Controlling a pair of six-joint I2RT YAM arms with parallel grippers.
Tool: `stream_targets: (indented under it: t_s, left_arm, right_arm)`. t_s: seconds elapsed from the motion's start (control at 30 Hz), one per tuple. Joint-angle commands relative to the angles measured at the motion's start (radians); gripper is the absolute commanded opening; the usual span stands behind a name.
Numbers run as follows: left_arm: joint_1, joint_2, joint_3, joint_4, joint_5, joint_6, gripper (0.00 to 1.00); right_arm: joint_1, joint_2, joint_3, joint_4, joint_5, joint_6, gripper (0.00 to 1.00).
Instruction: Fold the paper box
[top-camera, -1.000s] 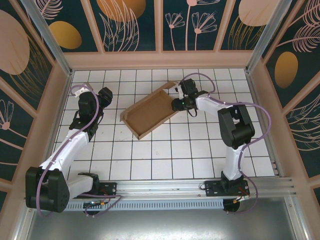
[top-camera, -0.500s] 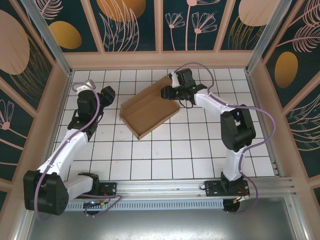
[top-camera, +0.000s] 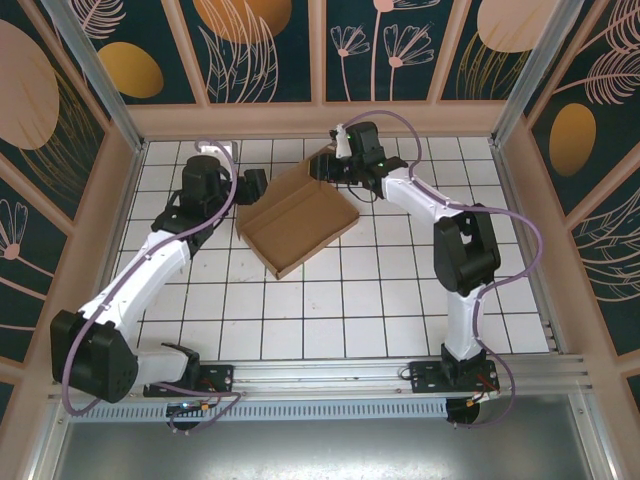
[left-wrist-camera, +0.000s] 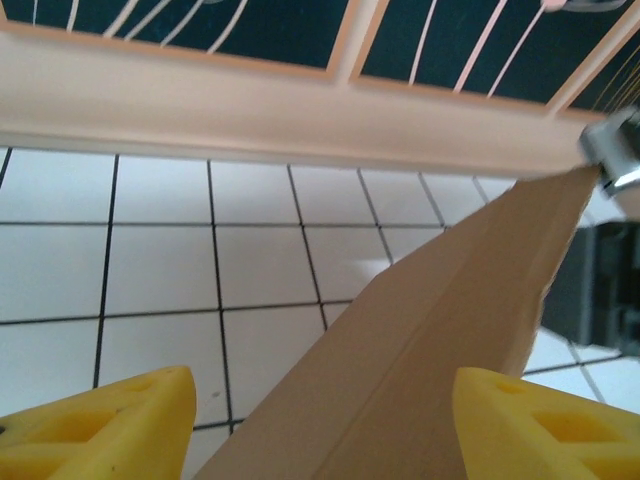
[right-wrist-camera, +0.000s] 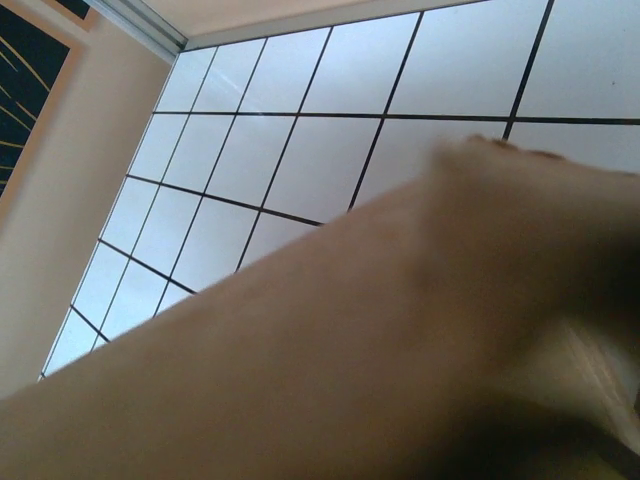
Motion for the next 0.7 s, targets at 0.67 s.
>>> stream_targets:
  t_s: [0.67]
  left_arm:
    - [-0.037,0.030,0.029,-0.032,0.122,0.127,0.71]
  right_arm:
    - [0.007,0.125,0.208,-0.094,-0.037,0.028,0.45]
